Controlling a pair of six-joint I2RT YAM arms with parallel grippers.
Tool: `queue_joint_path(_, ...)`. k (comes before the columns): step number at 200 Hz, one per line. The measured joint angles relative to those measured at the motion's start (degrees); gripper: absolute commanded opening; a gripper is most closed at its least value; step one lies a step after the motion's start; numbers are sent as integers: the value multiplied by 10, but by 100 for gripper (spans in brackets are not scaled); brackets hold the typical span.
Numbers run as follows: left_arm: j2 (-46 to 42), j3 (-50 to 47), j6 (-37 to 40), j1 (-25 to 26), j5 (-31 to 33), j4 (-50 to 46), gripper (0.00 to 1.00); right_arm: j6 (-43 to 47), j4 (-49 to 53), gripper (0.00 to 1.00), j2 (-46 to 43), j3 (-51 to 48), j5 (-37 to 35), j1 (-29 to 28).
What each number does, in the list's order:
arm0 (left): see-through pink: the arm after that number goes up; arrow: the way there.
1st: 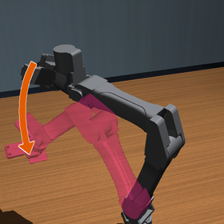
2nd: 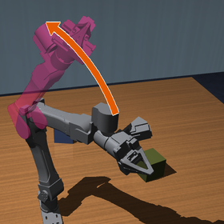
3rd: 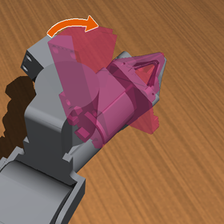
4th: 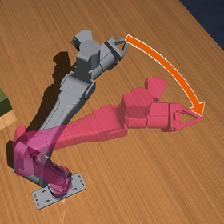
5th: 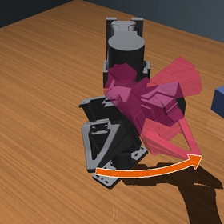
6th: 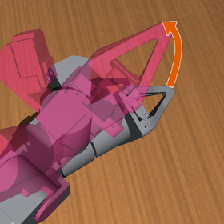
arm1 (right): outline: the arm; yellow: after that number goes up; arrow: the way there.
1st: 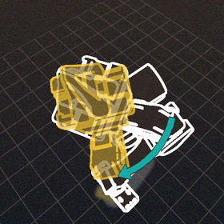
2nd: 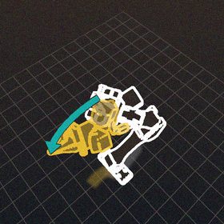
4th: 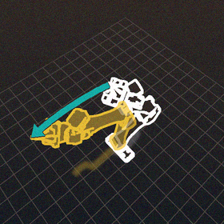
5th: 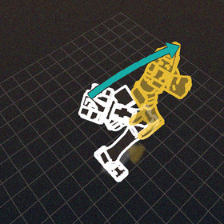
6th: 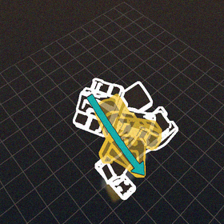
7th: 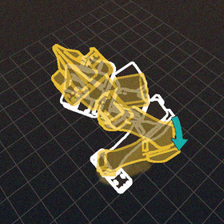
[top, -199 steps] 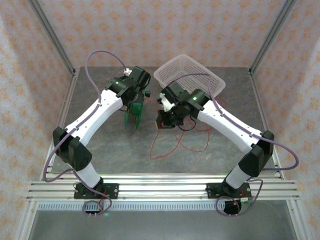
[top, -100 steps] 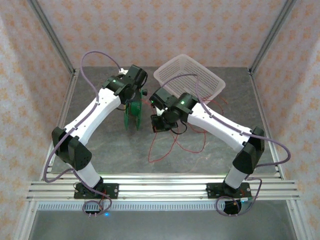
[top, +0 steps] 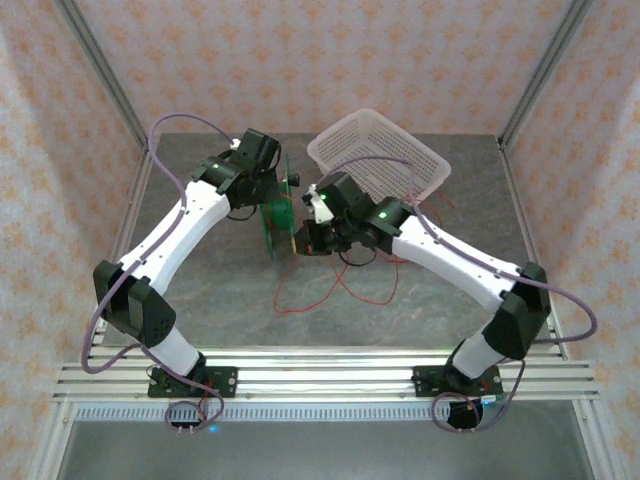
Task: Wrap the cables
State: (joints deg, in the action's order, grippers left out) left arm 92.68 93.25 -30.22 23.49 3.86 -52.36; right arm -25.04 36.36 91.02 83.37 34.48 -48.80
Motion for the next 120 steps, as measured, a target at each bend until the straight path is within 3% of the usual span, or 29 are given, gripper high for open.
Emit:
queue_joint_path(49, -11, -12, -19, -27, -24, 8, 0, 24, 49, 0, 46, -43, -31, 0)
queue_joint_path(120, -22, -19, -68, -78, -82, 1, 0, 26, 65, 0, -63, -116, -79, 0)
